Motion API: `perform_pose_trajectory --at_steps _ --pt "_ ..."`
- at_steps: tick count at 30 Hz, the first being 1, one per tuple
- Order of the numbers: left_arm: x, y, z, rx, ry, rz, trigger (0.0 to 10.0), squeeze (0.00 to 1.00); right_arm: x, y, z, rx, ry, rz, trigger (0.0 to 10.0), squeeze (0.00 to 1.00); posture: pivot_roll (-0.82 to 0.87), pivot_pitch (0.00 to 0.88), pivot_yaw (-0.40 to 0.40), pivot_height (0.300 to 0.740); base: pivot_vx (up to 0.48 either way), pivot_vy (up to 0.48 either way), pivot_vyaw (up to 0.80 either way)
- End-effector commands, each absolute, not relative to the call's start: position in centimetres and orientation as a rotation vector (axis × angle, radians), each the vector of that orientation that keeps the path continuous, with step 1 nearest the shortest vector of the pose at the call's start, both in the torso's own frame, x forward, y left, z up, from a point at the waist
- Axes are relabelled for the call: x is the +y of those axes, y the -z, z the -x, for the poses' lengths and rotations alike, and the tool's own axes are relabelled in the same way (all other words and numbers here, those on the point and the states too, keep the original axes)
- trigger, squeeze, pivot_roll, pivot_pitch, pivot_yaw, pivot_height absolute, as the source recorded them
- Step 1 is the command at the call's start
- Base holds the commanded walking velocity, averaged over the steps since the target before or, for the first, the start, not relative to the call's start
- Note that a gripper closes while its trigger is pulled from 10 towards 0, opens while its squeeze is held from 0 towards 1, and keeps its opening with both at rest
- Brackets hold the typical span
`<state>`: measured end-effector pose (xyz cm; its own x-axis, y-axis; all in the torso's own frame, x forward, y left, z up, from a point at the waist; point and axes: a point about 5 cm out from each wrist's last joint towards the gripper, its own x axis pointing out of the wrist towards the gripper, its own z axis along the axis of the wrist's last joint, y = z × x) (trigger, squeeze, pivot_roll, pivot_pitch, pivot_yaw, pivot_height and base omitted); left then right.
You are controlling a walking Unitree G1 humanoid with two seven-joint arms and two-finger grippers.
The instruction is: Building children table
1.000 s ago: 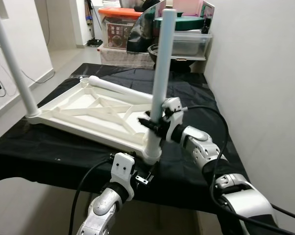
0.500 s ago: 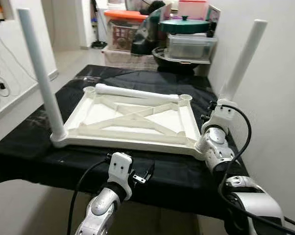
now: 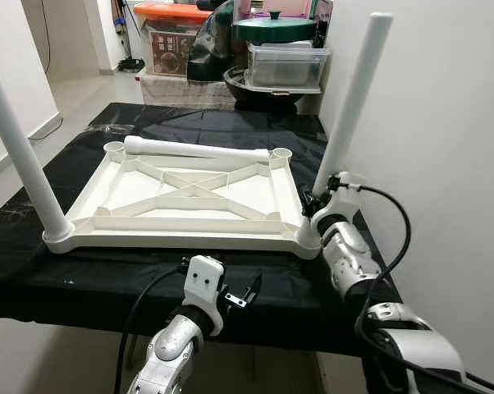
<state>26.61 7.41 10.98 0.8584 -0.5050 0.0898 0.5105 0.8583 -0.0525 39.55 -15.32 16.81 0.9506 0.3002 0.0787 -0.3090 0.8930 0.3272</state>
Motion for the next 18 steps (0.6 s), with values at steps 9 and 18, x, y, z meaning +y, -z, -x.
perform_pose_trajectory --at_steps 9,18 --pt "7.4 -10.8 -26.7 -0.065 0.538 0.065 10.0 0.00 -11.0 -17.4 -36.2 0.039 -1.220 -0.222 10.0 0.00 0.14 0.000 -0.072 0.740 0.000 0.000 0.00" --pt "7.4 -10.8 -26.7 -0.065 0.537 0.065 10.0 0.00 -8.9 -17.9 -36.9 0.025 -1.195 -0.196 0.0 0.00 0.15 0.000 -0.077 0.740 0.000 0.000 0.00"
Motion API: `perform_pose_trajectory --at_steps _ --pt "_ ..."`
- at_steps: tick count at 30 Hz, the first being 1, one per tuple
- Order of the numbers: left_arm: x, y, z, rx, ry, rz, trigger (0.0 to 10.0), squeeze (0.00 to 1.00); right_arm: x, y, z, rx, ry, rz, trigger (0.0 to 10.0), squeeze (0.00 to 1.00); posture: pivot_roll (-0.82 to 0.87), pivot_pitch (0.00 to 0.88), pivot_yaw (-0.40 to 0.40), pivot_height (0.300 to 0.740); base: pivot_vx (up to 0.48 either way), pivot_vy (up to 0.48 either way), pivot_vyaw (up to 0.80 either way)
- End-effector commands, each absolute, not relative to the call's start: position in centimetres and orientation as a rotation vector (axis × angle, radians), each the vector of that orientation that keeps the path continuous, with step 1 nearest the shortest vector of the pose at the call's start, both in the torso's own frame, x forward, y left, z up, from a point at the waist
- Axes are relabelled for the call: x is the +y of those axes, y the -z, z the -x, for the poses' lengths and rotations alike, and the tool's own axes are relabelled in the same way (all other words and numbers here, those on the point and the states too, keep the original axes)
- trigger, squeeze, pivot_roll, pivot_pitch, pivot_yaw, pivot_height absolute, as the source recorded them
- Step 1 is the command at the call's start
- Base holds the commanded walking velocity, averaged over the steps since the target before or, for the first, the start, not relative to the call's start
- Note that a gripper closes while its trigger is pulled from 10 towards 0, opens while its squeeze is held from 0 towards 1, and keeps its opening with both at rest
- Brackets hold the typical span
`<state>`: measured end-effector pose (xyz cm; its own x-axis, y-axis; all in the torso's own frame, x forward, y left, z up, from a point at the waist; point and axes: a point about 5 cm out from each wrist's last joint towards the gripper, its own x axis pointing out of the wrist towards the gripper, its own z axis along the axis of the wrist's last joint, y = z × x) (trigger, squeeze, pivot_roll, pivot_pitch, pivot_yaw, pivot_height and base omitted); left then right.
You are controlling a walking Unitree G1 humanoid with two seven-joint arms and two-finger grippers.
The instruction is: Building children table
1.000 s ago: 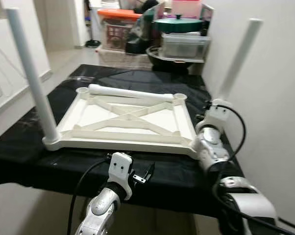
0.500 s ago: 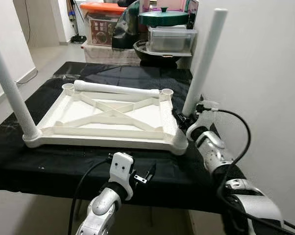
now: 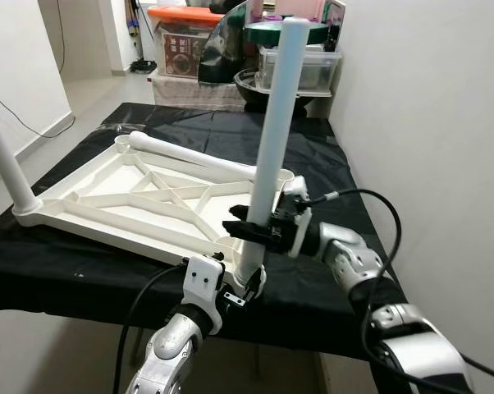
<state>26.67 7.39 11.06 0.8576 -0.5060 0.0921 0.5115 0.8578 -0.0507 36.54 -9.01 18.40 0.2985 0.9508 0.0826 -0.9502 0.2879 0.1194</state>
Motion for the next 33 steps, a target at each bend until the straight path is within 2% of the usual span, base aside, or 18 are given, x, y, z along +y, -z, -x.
perform_pose_trajectory --at_steps 1,2,4,5,7,10,11,13,15,19,21,22,23,24,25,29,30,33 --pt "7.4 -10.8 -26.7 -0.065 0.537 0.065 10.0 0.00 -9.1 -17.6 -37.6 0.037 -1.072 -0.165 0.0 0.00 0.14 0.000 -0.074 0.740 0.000 0.000 0.00" --pt "7.4 -10.8 -26.7 -0.065 0.537 0.065 10.0 0.00 -9.1 -17.6 -37.6 0.037 -1.072 -0.165 0.0 0.00 0.14 0.000 -0.074 0.740 0.000 0.000 0.00" --pt "7.4 -10.8 -26.7 -0.064 0.537 0.065 10.0 0.00 -10.1 -17.1 -38.7 0.075 -0.813 -0.130 0.0 0.00 0.14 0.000 -0.075 0.740 0.000 0.000 0.00" --pt "7.5 -10.9 -26.7 -0.064 0.537 0.066 10.0 0.00 -11.9 -16.6 -39.6 0.121 -0.555 -0.142 0.0 0.00 0.14 0.000 -0.073 0.740 0.000 0.000 0.00" --pt "7.5 -10.9 -26.7 -0.064 0.537 0.066 10.0 0.00 -12.5 -16.4 -39.8 0.136 -0.486 -0.150 0.0 0.00 0.14 0.000 -0.073 0.740 0.000 0.000 0.00" --pt "7.4 -10.8 -26.7 -0.063 0.538 0.066 10.0 0.00 -15.5 -15.3 -40.0 0.188 -0.151 -0.135 0.0 0.00 0.14 0.000 -0.067 0.740 0.000 0.000 0.00" --pt "7.4 -10.8 -26.7 -0.063 0.538 0.066 10.0 0.00 -15.5 -15.3 -40.0 0.188 -0.151 -0.135 0.0 0.00 0.14 0.000 -0.067 0.740 0.000 0.000 0.00" --pt "7.4 -10.9 -26.8 -0.063 0.540 0.064 10.0 0.00 -18.7 -14.3 -39.6 0.219 0.195 -0.136 0.0 0.00 0.14 0.000 -0.070 0.740 0.000 0.000 0.00" --pt "7.4 -10.9 -26.8 -0.064 0.540 0.063 10.0 0.00 -20.2 -13.7 -39.0 0.231 0.383 -0.169 0.0 0.00 0.14 0.000 -0.071 0.740 0.000 0.000 0.00" --pt "7.4 -10.9 -26.8 -0.065 0.539 0.062 10.0 0.00 -20.3 -13.5 -38.7 0.230 0.456 -0.184 0.0 0.00 0.14 0.000 -0.070 0.740 0.000 0.000 0.00" --pt "7.4 -10.9 -26.8 -0.064 0.539 0.063 10.0 0.00 -18.9 -13.3 -38.7 0.222 0.478 -0.180 0.0 0.00 0.13 0.000 -0.069 0.740 0.000 0.000 0.00" --pt "7.4 -10.9 -26.8 -0.064 0.539 0.063 10.0 0.00 -17.9 -13.3 -38.7 0.212 0.457 -0.186 1.5 0.00 0.13 0.000 -0.068 0.740 0.000 0.000 0.00" --pt "7.4 -10.9 -26.8 -0.064 0.540 0.063 10.0 0.00 -17.3 -13.3 -38.8 0.204 0.441 -0.191 1.5 0.00 0.13 0.000 -0.068 0.740 0.000 0.000 0.00" --pt "7.4 -10.9 -26.8 -0.063 0.540 0.063 10.0 0.00 -16.2 -13.5 -39.0 0.175 0.380 -0.209 10.0 0.43 0.13 0.000 -0.069 0.740 0.000 0.000 0.00" --pt "7.4 -10.9 -26.8 -0.063 0.539 0.063 10.0 0.00 -15.2 -13.8 -39.1 0.144 0.301 -0.228 10.0 1.00 0.14 0.000 -0.070 0.740 0.000 0.000 0.00" --pt "7.4 -10.9 -26.8 -0.063 0.539 0.063 10.0 0.00 -13.5 -14.8 -39.3 0.048 0.170 -0.230 10.0 0.95 0.14 0.000 -0.072 0.740 0.000 0.000 0.00" --pt "7.4 -10.8 -26.8 -0.063 0.539 0.062 10.0 0.00 -13.0 -15.4 -39.4 0.003 0.098 -0.239 10.0 0.00 0.14 0.000 -0.072 0.740 0.000 0.000 0.00" --pt "7.4 -10.7 -26.6 -0.063 0.542 0.060 10.0 0.00 -11.4 -16.1 -39.4 -0.037 -0.202 -0.286 10.0 0.00 0.13 0.000 -0.069 0.740 0.000 0.000 0.00"
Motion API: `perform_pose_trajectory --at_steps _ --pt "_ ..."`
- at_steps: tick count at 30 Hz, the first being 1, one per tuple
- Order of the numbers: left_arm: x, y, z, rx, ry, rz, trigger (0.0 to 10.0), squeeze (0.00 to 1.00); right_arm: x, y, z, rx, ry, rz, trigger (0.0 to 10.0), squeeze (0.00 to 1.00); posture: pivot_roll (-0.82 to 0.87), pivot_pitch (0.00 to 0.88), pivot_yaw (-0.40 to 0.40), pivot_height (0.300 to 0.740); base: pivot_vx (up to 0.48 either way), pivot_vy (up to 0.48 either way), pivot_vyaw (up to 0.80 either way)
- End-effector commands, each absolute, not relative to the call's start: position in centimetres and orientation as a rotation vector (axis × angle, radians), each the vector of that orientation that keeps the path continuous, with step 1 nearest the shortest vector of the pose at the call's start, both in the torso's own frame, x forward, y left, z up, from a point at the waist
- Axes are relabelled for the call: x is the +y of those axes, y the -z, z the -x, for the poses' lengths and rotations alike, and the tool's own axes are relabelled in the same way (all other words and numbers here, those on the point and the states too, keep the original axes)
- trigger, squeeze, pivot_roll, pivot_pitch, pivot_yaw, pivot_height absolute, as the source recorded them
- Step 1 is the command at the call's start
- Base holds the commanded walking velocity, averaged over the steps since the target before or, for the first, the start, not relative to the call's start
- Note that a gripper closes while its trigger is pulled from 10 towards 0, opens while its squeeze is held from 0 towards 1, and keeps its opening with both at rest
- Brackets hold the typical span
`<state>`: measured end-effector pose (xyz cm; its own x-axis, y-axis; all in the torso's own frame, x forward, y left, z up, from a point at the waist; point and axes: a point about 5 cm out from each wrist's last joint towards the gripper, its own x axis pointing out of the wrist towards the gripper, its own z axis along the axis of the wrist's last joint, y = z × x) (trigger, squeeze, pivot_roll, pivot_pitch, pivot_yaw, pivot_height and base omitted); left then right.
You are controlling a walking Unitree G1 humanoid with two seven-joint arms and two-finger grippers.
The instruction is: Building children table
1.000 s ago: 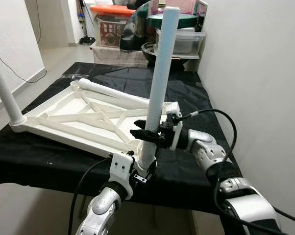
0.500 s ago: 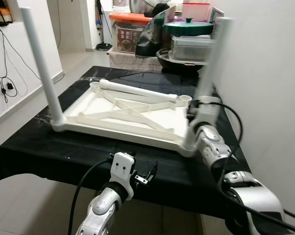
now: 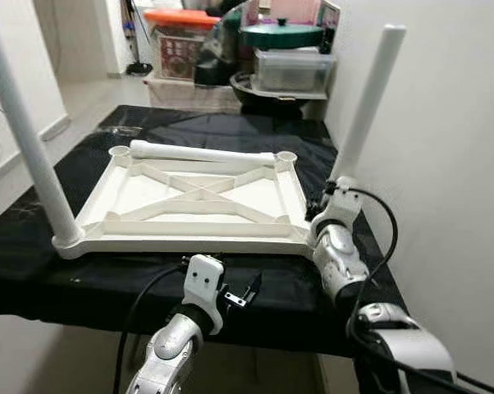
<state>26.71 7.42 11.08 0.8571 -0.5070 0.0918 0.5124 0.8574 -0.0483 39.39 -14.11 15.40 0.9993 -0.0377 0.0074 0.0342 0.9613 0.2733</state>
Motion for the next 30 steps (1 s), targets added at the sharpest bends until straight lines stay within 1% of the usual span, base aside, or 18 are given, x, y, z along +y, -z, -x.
perform_pose_trajectory --at_steps 1,4,5,6,7,8,15,18,19,20,21,22,24,25,27,28,29,30 --pt "7.4 -10.6 -26.6 -0.063 0.543 0.059 10.0 0.00 -11.0 -16.1 -39.3 -0.026 -0.289 -0.284 10.0 0.00 0.13 0.000 -0.068 0.740 0.000 0.000 0.00" --pt "7.4 -10.5 -26.5 -0.063 0.547 0.057 10.0 0.00 -10.7 -15.6 -38.8 0.017 -0.478 -0.226 10.0 0.00 0.13 0.000 -0.063 0.740 0.000 0.000 0.00" --pt "7.4 -10.5 -26.5 -0.063 0.547 0.057 10.0 0.00 -10.7 -15.6 -38.8 0.017 -0.478 -0.226 10.0 0.00 0.13 0.000 -0.063 0.740 0.000 0.000 0.00" --pt "7.3 -10.5 -26.5 -0.064 0.550 0.057 10.0 0.00 -10.5 -15.1 -38.3 0.052 -0.623 -0.183 10.0 0.00 0.13 0.000 -0.067 0.740 0.000 0.000 0.00" --pt "7.3 -10.5 -26.5 -0.064 0.550 0.057 10.0 0.00 -10.5 -15.1 -38.3 0.052 -0.623 -0.183 10.0 0.00 0.13 0.000 -0.067 0.740 0.000 0.000 0.00" --pt "7.3 -10.5 -26.5 -0.065 0.553 0.056 10.0 0.00 -10.1 -14.6 -37.5 0.084 -0.789 -0.142 10.0 0.00 0.13 0.000 -0.069 0.740 0.000 0.000 0.00" --pt "7.3 -10.6 -26.5 -0.066 0.553 0.055 10.0 0.00 -9.5 -13.8 -36.1 0.141 -1.066 -0.019 10.0 0.00 0.14 0.000 -0.072 0.740 0.000 0.000 0.00" --pt "7.3 -10.6 -26.5 -0.067 0.554 0.055 10.0 0.00 -9.2 -14.0 -35.9 0.152 -1.143 -0.021 10.0 0.00 0.14 0.000 -0.078 0.740 0.000 0.000 0.00" --pt "7.2 -10.6 -26.5 -0.067 0.554 0.054 10.0 0.00 -8.9 -14.3 -36.1 0.143 -1.143 -0.032 5.3 0.00 0.15 0.000 -0.079 0.740 0.000 0.000 0.00" --pt "7.2 -10.6 -26.5 -0.067 0.554 0.054 10.0 0.00 -8.9 -14.3 -36.1 0.143 -1.143 -0.032 5.3 0.00 0.15 0.000 -0.079 0.740 0.000 0.000 0.00" --pt "7.2 -10.6 -26.5 -0.067 0.554 0.053 10.0 0.00 -8.5 -14.7 -36.4 0.126 -1.121 -0.040 0.0 0.00 0.15 0.000 -0.081 0.740 0.000 0.000 0.00" --pt "7.2 -10.6 -26.5 -0.068 0.555 0.052 10.0 0.00 -8.4 -14.8 -36.5 0.120 -1.108 -0.040 0.0 0.00 0.15 0.000 -0.081 0.740 0.000 0.000 0.00" --pt "7.2 -10.6 -26.5 -0.068 0.554 0.051 10.0 0.00 -9.0 -14.9 -38.0 0.118 -0.806 -0.020 0.0 0.00 0.15 0.000 -0.083 0.740 0.000 0.000 0.00" --pt "7.2 -10.6 -26.5 -0.068 0.554 0.051 10.0 0.00 -9.0 -14.9 -38.0 0.118 -0.806 -0.020 0.0 0.00 0.15 0.000 -0.083 0.740 0.000 0.000 0.00" --pt "7.3 -10.6 -26.5 -0.068 0.553 0.051 10.0 0.00 -10.3 -14.8 -38.9 0.133 -0.581 -0.055 0.0 0.00 0.14 0.000 -0.079 0.740 0.000 0.000 0.00" --pt "7.3 -10.6 -26.5 -0.068 0.553 0.051 10.0 0.00 -10.3 -14.8 -38.9 0.133 -0.581 -0.055 0.0 0.00 0.14 0.000 -0.079 0.740 0.000 0.000 0.00" --pt "7.2 -10.6 -26.5 -0.066 0.554 0.051 10.0 0.00 -12.7 -14.1 -39.4 0.170 -0.276 -0.064 0.0 0.00 0.14 0.000 -0.079 0.740 0.000 0.000 0.00" --pt "7.2 -10.6 -26.5 -0.066 0.554 0.051 10.0 0.00 -12.7 -14.1 -39.4 0.170 -0.276 -0.064 0.0 0.00 0.14 0.000 -0.079 0.740 0.000 0.000 0.00"
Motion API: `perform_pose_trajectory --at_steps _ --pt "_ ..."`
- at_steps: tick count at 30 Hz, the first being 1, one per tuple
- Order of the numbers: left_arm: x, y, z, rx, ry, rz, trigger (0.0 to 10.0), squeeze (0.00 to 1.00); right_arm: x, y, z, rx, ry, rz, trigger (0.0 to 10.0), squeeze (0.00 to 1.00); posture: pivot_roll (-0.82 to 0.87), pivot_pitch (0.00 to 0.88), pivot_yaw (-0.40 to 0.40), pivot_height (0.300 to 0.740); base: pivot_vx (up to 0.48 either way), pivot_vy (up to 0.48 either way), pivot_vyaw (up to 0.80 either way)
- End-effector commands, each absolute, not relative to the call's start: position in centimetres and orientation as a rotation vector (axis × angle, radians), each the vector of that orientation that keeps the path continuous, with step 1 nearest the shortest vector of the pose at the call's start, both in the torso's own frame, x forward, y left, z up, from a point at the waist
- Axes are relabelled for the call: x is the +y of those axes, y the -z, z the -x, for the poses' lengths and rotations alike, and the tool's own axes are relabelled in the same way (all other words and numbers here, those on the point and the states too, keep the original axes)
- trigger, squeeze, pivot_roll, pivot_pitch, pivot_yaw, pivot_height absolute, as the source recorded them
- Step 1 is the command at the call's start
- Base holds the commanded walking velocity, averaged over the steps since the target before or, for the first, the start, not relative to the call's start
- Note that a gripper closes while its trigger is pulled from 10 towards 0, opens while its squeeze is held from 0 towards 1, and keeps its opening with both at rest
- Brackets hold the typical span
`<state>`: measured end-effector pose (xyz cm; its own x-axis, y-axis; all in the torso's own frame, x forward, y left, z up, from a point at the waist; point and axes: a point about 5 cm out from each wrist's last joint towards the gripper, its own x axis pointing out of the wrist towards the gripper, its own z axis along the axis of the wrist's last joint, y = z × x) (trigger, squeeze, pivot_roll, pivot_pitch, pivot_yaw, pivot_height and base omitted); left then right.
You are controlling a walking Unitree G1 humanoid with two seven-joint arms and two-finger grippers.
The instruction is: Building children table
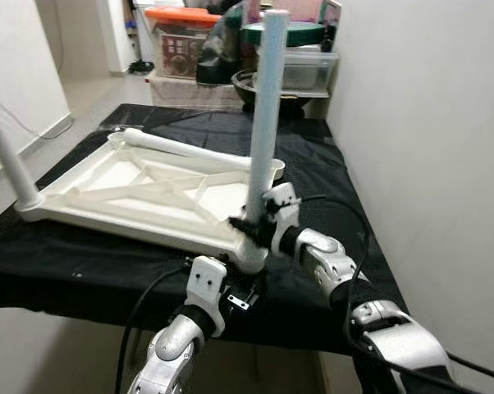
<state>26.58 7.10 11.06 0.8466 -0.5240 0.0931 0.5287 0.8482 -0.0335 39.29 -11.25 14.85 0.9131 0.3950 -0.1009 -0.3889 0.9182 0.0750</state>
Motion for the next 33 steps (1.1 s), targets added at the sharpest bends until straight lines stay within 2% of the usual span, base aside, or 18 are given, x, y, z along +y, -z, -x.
perform_pose_trajectory --at_steps 1,4,6,12,13,14,15,16,20,21,24,27,28,30,31,33 --pt "7.3 -10.6 -26.5 -0.065 0.554 0.052 10.0 0.00 -13.9 -13.7 -39.4 0.187 -0.143 -0.069 0.0 0.00 0.14 0.000 -0.078 0.740 0.000 0.000 0.00" --pt "7.2 -10.6 -26.5 -0.064 0.556 0.052 10.0 0.00 -17.4 -12.2 -38.6 0.234 0.233 -0.108 0.0 0.00 0.14 0.000 -0.079 0.740 0.000 0.000 0.00" --pt "7.2 -10.6 -26.5 -0.064 0.555 0.052 10.0 0.00 -18.7 -11.3 -37.9 0.257 0.406 -0.136 0.0 0.00 0.14 0.000 -0.077 0.740 0.000 0.000 0.00" --pt "7.2 -10.6 -26.6 -0.065 0.555 0.051 10.0 0.00 -18.3 -10.3 -37.2 0.291 0.541 -0.185 0.0 0.00 0.14 0.000 -0.077 0.740 0.000 0.000 0.00" --pt "7.2 -10.6 -26.6 -0.064 0.555 0.051 10.0 0.00 -17.4 -10.6 -37.4 0.277 0.511 -0.191 8.8 0.00 0.14 0.000 -0.076 0.740 0.000 0.000 0.00" --pt "7.2 -10.6 -26.6 -0.064 0.555 0.051 10.0 0.00 -17.4 -10.6 -37.4 0.277 0.511 -0.191 8.8 0.00 0.14 0.000 -0.076 0.740 0.000 0.000 0.00" --pt "7.2 -10.6 -26.6 -0.064 0.555 0.051 10.0 0.00 -16.8 -10.9 -37.7 0.259 0.465 -0.205 10.0 0.00 0.14 0.000 -0.076 0.740 0.000 0.000 0.00" --pt "7.2 -10.6 -26.6 -0.063 0.555 0.052 10.0 0.00 -15.3 -11.8 -38.3 0.203 0.327 -0.231 10.0 1.00 0.14 0.000 -0.072 0.740 0.000 0.000 0.00" --pt "7.2 -10.6 -26.6 -0.062 0.555 0.052 10.0 0.00 -14.2 -12.7 -38.7 0.147 0.227 -0.213 10.0 1.00 0.14 0.000 -0.076 0.740 0.000 0.000 0.00" --pt "7.2 -10.6 -26.6 -0.062 0.555 0.053 10.0 0.00 -13.4 -13.5 -38.9 0.098 0.125 -0.207 10.0 0.00 0.14 0.000 -0.075 0.740 0.000 0.000 0.00" --pt "7.2 -10.6 -26.6 -0.062 0.555 0.053 10.0 0.00 -13.1 -13.7 -39.0 0.083 0.088 -0.227 10.0 0.00 0.14 0.000 -0.075 0.740 0.000 0.000 0.00" --pt "7.2 -10.6 -26.6 -0.063 0.553 0.053 10.0 0.00 -11.1 -13.8 -38.8 0.114 -0.315 -0.296 10.0 0.00 0.14 0.000 -0.075 0.740 0.000 0.000 0.00" --pt "7.2 -10.6 -26.6 -0.063 0.553 0.053 10.0 0.00 -11.1 -13.8 -38.8 0.114 -0.315 -0.296 10.0 0.00 0.14 0.000 -0.075 0.740 0.000 0.000 0.00" --pt "7.2 -10.6 -26.6 -0.063 0.553 0.053 10.0 0.00 -10.2 -13.5 -38.0 0.143 -0.587 -0.245 10.0 0.00 0.14 0.000 -0.073 0.740 0.000 0.000 0.00" --pt "7.2 -10.6 -26.6 -0.063 0.553 0.053 10.0 0.00 -10.2 -13.5 -38.0 0.143 -0.587 -0.245 10.0 0.00 0.14 0.000 -0.073 0.740 0.000 0.000 0.00" --pt "7.2 -10.6 -26.6 -0.063 0.554 0.053 10.0 0.00 -9.7 -13.0 -36.8 0.178 -0.832 -0.180 10.0 0.00 0.14 0.000 -0.077 0.740 0.000 0.000 0.00"
